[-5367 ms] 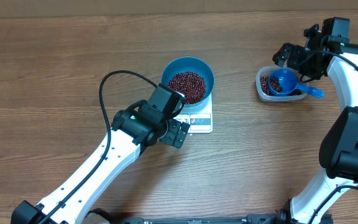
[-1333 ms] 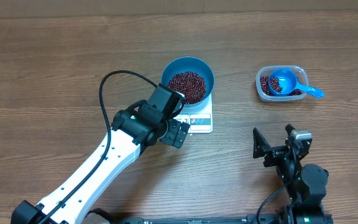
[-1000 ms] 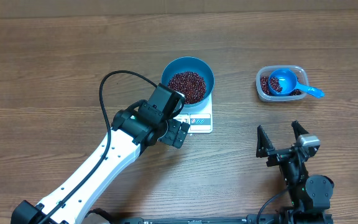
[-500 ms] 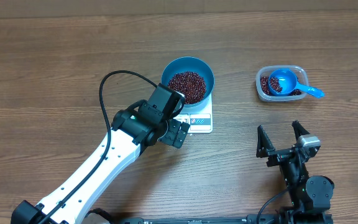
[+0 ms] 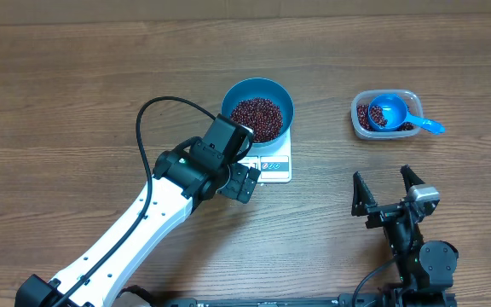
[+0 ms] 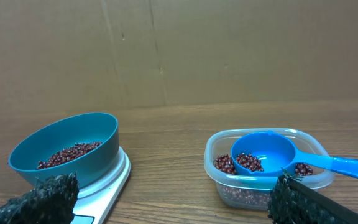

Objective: Scoop item into bowl and weigh 150g on scale

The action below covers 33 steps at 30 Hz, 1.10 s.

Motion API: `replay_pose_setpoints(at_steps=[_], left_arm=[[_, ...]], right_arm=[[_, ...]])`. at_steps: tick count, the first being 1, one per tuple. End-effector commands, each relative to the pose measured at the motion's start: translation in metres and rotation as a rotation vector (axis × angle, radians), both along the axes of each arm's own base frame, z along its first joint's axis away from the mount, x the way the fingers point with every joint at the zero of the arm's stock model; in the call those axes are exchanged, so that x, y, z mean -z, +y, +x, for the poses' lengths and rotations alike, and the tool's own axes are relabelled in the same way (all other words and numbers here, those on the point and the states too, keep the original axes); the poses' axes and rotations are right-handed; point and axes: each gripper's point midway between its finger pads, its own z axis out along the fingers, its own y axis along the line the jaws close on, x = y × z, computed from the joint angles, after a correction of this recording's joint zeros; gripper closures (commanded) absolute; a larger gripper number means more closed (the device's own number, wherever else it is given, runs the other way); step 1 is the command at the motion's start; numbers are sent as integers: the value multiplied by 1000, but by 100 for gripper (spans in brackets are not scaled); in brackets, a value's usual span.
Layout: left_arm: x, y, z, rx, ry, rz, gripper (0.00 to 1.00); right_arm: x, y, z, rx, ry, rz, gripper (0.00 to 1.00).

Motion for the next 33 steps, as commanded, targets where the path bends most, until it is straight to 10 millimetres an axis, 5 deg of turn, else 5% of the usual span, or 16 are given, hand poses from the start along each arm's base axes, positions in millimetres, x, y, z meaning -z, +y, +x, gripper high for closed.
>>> replay_pose_setpoints(at_steps=[1,23,33], left_arm=[[-4,1,0,13,-11,-5,0],[-5,1,0,13,-14,-6,0],[-58,21,7,20,-237,-16,1]], right_arm=[[1,0,0,1,-5,4,0],[1,0,0,1,-5,4,0],[1,0,0,1,-5,4,0]])
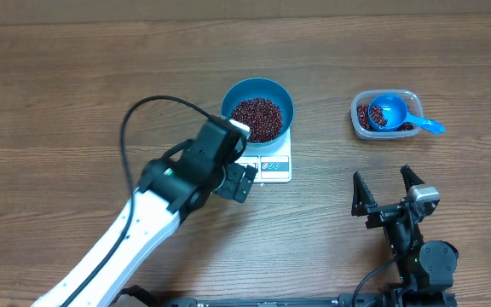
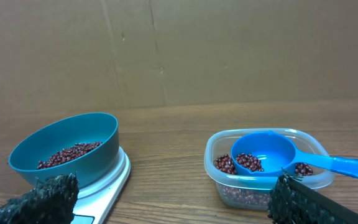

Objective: Scoop item into bowl and weigh 150g on scale

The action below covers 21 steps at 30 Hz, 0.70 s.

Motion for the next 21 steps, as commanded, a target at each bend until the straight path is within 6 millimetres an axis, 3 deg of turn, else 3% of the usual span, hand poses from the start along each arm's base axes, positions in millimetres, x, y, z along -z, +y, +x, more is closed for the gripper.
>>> replay_pose_setpoints(at_steps=[1,5,10,21], left_arm=[[-29,18,7,-4,-146,-1,0],[-39,39,19,-83,-256,-68,0],[-25,69,29,-168,-379,-200,0],[17,97,7,-214,-563,-284,0]], right_arm=[[2,0,0,1,-4,4,0],[2,0,0,1,-4,4,0],[2,0,0,1,-4,4,0],[2,0,0,1,-4,4,0]])
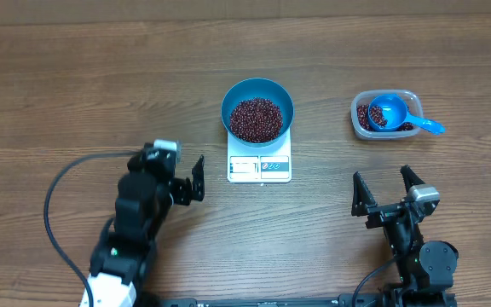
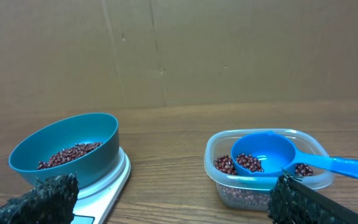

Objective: Scoop item into bowl and weigh 150g on scale

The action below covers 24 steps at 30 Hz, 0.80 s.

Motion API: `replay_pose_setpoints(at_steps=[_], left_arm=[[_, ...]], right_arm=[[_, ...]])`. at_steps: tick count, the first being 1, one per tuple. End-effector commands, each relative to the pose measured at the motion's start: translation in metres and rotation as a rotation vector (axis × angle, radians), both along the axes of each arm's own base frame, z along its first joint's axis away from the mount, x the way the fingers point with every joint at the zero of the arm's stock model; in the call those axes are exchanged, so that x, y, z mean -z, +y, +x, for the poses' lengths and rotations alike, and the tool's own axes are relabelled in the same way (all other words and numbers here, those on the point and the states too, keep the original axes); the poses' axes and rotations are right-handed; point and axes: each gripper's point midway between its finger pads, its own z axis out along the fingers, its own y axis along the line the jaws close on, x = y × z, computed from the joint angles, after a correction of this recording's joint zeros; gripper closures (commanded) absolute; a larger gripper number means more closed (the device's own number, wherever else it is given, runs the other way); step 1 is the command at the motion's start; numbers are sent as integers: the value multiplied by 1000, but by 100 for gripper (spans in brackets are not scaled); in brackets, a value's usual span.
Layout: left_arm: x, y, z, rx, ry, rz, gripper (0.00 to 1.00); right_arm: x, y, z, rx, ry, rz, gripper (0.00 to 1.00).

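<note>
A teal bowl (image 1: 257, 111) of red beans stands on the white scale (image 1: 260, 167); the right wrist view shows the same bowl (image 2: 64, 148) on the scale (image 2: 107, 183). At the back right, a clear container (image 1: 385, 115) holds beans and a blue scoop (image 1: 392, 112) with some beans in its cup (image 2: 263, 154). My left gripper (image 1: 193, 180) hangs open and empty left of the scale, apart from it. My right gripper (image 1: 387, 188) stands open near the front edge, short of the container (image 2: 269, 171); its fingers (image 2: 48, 199) hold nothing.
Brown wooden table (image 1: 75, 85). The left arm's black cable (image 1: 58, 192) loops over the near left. A cardboard wall (image 2: 179, 50) stands behind the table in the right wrist view.
My left arm has drawn back from the scale's front left corner to the near left of the table. The bowl, scale, scoop and right gripper have not moved.
My left gripper was at the scale's front left corner, by the bowl, at both earlier moments, shifting only slightly. Now it is off to the left, away from the scale. The scoop has lain in the container and the right arm has stayed still throughout.
</note>
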Motion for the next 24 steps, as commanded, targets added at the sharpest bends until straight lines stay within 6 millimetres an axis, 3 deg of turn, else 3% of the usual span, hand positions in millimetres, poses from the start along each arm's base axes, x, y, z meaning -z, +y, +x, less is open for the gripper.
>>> replay_pose_setpoints(at_steps=[1,15,24], left_arm=[[12,3,-12,16,-59,-13,1],[37,9,-41,32,-203,-59,0],[29,24,-46,-38,-237,-41,1]], right_arm=[[2,0,0,1,-3,5,0],[2,0,0,1,-3,5,0],[2,0,0,1,-3,5,0]])
